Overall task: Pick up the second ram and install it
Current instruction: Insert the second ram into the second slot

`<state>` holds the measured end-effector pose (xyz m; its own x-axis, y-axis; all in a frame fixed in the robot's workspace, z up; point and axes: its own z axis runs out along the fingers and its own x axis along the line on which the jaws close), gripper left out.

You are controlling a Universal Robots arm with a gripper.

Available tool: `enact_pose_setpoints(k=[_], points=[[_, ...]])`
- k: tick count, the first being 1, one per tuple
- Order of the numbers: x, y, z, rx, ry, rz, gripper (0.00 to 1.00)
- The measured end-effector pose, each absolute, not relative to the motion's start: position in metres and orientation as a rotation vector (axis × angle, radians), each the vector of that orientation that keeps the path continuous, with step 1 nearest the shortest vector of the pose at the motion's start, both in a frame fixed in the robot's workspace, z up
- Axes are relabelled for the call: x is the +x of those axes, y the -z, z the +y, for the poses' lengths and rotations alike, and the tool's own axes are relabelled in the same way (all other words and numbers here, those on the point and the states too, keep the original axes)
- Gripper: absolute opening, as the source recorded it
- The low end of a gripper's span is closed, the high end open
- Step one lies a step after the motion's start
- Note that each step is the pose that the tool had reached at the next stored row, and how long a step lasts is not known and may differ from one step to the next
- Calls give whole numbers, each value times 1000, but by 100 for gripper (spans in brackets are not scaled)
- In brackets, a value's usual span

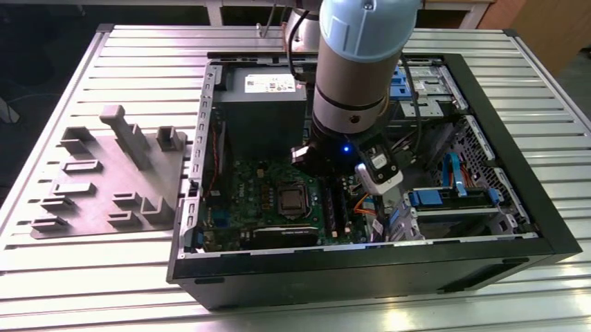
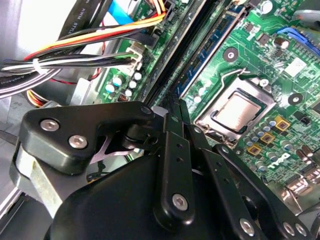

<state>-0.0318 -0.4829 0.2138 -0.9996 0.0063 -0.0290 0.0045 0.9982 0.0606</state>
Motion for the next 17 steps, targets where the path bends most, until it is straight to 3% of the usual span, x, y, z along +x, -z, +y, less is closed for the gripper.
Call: enact_pose_setpoints(k=[6, 9, 17], points=[[-32, -213, -483, 8, -94, 3111, 12], [-32, -213, -483, 8, -95, 3111, 25], [-32, -229, -483, 8, -95, 3111, 25]])
